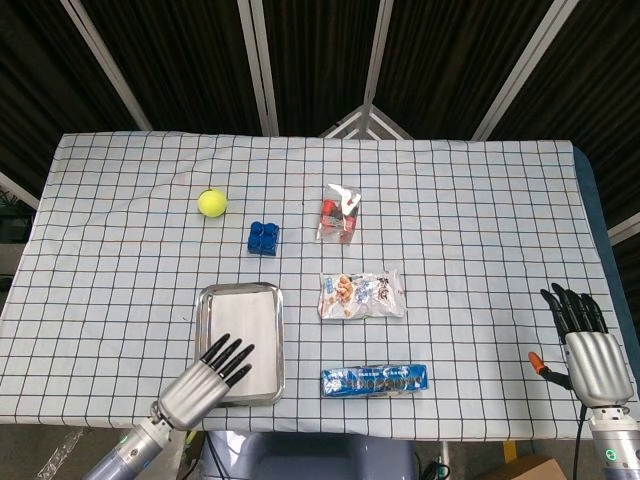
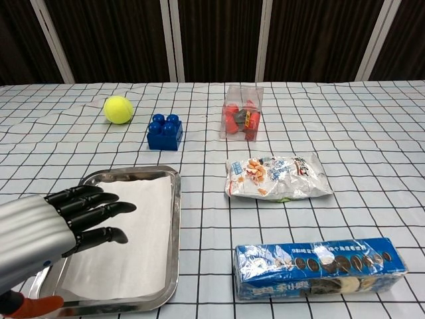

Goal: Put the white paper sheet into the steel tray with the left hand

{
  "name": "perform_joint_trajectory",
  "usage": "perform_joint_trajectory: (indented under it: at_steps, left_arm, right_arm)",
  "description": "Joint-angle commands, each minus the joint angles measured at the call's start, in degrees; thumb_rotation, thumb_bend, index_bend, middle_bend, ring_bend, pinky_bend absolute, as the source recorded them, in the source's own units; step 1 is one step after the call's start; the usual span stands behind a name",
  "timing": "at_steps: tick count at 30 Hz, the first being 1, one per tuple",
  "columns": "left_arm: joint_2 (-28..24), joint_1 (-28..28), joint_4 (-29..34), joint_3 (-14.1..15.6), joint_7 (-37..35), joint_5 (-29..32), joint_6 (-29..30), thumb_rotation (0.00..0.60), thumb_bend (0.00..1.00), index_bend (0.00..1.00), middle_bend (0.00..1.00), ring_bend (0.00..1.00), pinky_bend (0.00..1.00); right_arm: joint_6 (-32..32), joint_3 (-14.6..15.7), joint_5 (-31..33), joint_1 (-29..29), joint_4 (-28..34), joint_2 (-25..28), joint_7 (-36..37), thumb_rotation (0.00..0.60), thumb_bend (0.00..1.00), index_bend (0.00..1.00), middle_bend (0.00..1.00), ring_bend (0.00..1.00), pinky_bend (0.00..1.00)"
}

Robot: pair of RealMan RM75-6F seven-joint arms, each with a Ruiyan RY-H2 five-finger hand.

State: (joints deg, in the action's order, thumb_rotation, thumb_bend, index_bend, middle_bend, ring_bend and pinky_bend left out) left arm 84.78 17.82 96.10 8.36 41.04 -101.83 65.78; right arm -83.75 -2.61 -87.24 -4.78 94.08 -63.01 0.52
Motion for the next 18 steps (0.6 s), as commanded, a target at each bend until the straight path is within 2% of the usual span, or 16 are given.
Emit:
perform_joint_trajectory:
  at_steps: [1,5,9,13,18]
  left_arm:
    - [-1.2,-0.35,0.87,0.3,-0.29,-0.14,0.84,0.6,0.21,0.13,0.0,0.0,0.0]
    - [-3.69,-1.4,2.31,0.83,-0.85,-0.62,3.31,0.6,0.2,0.1,0.0,0.0,0.0]
    - [-6.94,-3.57,3.3,1.17,-3.97,-1.26,8.71,0.6,0.16,0.07,0.0,0.0,0.0]
    - [-10.17,-6.95,2.55,0.33,-8.59,-0.59,16.51,0.6,0.09,0.0,0.0,0.0,0.0]
    - [-13.06,-10.63,1.85,-1.66,-13.43,2.31,23.85,0.6,0.07,0.0,0.0,0.0,0.0]
  right_arm:
    - [0.03,0.01,0.03,0.01,0.03,0.01,0.01,0.6,0.31,0.0,0.0,0.0,0.0]
    - [-0.08,0.0,0.03,0.06,0.03,0.08,0.1,0.6,0.31,0.0,0.0,0.0,0.0]
    - [-0.01,0.02,0.04,0.05,-0.01,0.09,0.07,0.6,0.31,0.0,0.0,0.0,0.0]
    - [0.04,0.14,-0.22,-0.01,0.0,-0.03,-0.44,0.6,0.31,0.0,0.0,0.0,0.0]
    - [-0.17,0.21,-0.58,-0.01,-0.12,-0.25,-1.03,0.6,0.31,0.0,0.0,0.0,0.0]
